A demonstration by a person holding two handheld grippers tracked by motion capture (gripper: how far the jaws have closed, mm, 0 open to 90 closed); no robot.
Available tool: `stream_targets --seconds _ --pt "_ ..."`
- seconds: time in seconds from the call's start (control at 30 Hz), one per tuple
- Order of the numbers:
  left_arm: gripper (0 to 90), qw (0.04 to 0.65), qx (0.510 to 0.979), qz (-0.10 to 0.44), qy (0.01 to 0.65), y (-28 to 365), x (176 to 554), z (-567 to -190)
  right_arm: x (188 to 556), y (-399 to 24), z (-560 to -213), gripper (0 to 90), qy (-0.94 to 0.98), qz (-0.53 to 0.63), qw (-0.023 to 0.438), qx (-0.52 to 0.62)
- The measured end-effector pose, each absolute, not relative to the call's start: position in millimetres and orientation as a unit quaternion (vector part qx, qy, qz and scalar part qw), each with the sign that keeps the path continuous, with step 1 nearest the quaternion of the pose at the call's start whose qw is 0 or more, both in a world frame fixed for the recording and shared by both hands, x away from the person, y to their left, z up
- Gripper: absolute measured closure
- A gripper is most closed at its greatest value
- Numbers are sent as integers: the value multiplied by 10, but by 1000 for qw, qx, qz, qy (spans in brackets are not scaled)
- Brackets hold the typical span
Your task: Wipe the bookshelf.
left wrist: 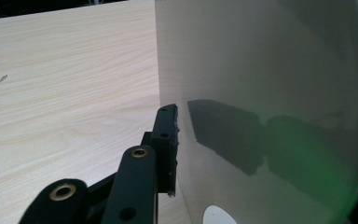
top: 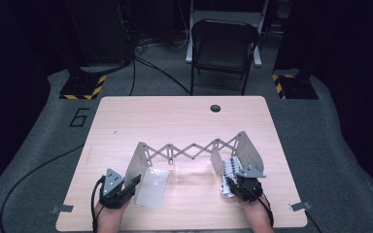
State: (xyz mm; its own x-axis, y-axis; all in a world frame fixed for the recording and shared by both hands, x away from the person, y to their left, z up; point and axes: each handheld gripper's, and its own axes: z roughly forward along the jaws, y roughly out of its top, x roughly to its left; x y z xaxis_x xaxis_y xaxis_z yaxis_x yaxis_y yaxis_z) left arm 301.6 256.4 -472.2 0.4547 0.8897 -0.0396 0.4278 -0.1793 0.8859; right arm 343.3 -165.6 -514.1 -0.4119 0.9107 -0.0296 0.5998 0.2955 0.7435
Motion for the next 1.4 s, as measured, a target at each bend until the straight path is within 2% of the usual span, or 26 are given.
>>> stream_targets --seconds 0.17,0.3,0.5,0.63,0.77,1.07,1.2,1.33,1.4 --pt "643 455 719 260 456 2575 3010 -4713 3241 -1778 -5147 579 768 342 225 492" --pt "610 463 714 264 454 2587 3017 -4708 3313 -1719 -5153 541 763 342 233 497" --pt "610 458 721 260 450 2591 3028 -4709 3488 -1599 -5154 506 760 335 244 501" --pt "606 460 719 263 449 2606 3012 -4704 3421 -1657 -5133 439 767 327 239 498" --pt "604 459 720 262 450 2608 3004 -4701 3299 -1802 -5134 417 762 331 222 511" --pt "592 459 720 264 449 2595 3022 -4706 3307 -1785 -5148 373 750 339 244 513" --pt "583 462 715 269 450 2592 3021 -4715 3239 -1772 -5138 323 751 353 248 500" --pt "580 461 715 270 450 2598 3014 -4707 3254 -1803 -5171 292 750 355 211 516" --pt "577 460 719 266 448 2607 3011 -4701 3263 -1818 -5171 275 753 353 208 515"
